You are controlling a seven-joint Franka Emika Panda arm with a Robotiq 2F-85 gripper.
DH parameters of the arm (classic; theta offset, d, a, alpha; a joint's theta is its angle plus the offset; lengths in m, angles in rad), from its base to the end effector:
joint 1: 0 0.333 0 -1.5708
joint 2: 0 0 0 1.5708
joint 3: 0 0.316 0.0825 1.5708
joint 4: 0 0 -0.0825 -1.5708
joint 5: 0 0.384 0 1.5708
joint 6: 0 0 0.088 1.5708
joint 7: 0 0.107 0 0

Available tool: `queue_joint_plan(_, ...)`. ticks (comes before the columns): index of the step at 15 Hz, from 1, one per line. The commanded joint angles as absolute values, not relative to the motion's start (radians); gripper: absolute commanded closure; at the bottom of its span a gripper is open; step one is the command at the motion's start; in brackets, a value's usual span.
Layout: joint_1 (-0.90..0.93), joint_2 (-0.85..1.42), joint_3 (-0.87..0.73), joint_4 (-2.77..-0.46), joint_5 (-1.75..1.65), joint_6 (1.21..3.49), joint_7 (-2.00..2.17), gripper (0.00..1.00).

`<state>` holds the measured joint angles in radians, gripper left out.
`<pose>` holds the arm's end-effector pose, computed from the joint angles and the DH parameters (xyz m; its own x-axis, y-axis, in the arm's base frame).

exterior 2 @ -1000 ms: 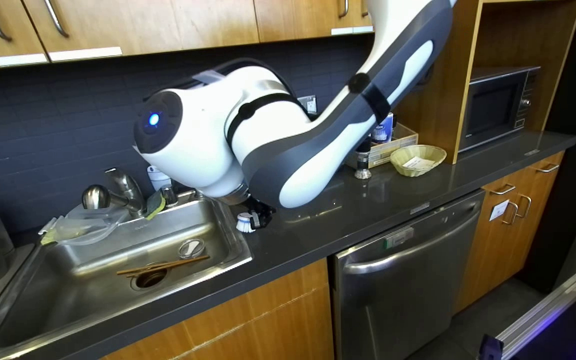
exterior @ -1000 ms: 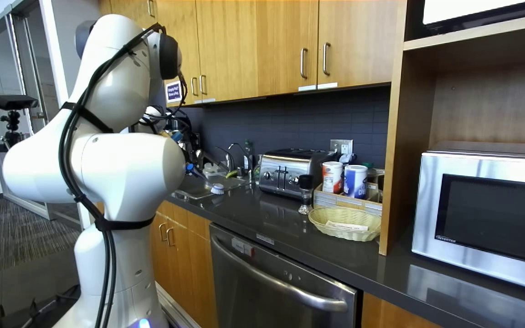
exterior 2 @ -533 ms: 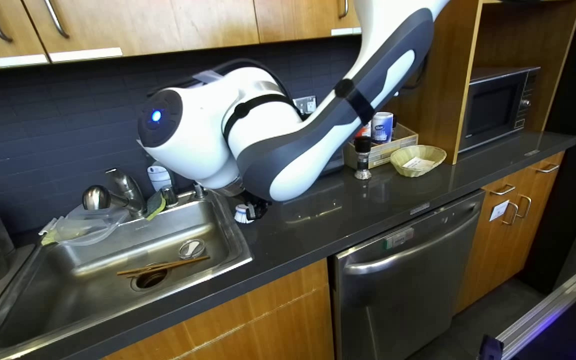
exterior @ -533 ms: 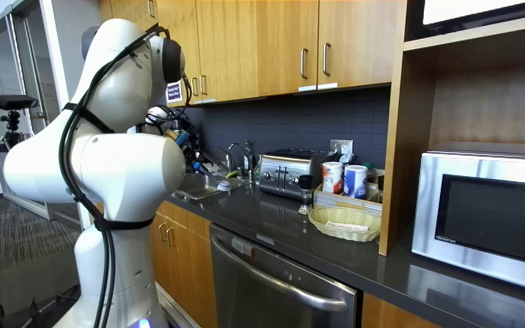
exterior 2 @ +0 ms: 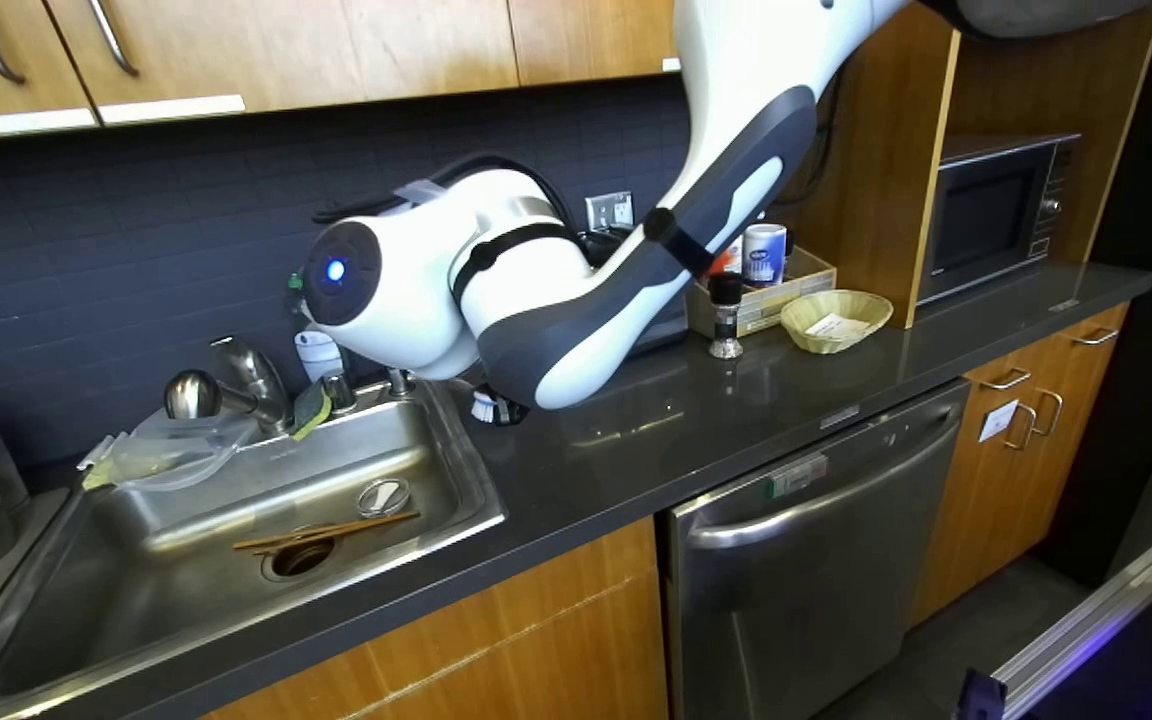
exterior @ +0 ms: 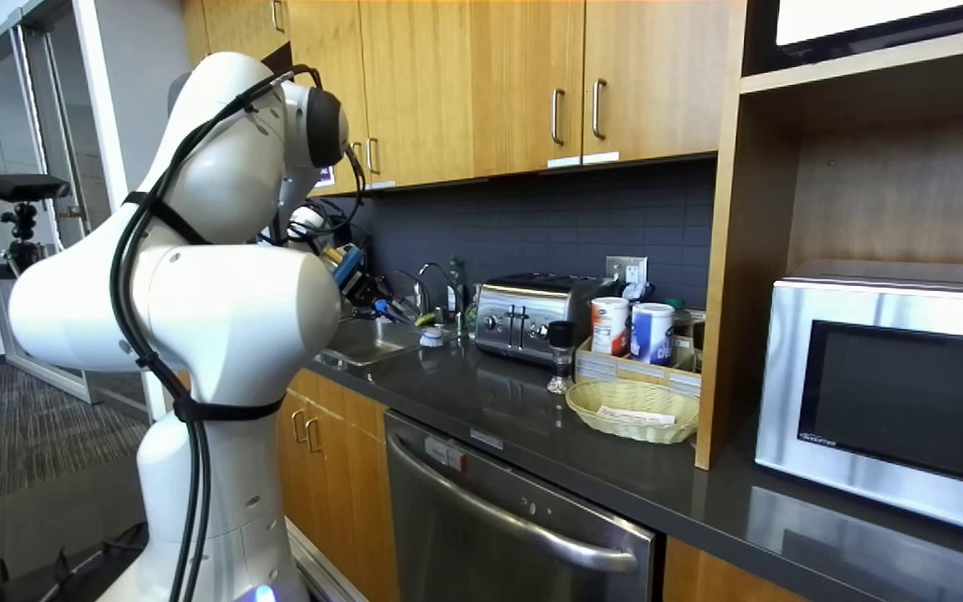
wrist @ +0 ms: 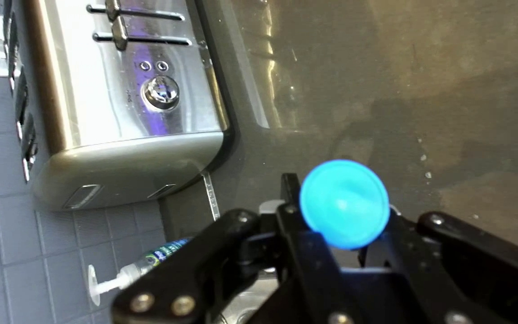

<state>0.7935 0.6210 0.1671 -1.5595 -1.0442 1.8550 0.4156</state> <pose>0.4604 0.5107 0.2902 0.5715 0.8143 -0.1021 0.5669 -0.3018 0.7665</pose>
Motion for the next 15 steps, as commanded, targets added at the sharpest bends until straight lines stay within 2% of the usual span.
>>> queue_joint_plan(1, 0.783, 0.651, 0.155, -1.510, -1.086, 1.849, 0.445, 0.94)
queue_joint_plan(15, 0.742, 0.705, 0.160, -1.512, -1.052, 1.843, 0.490, 0.94)
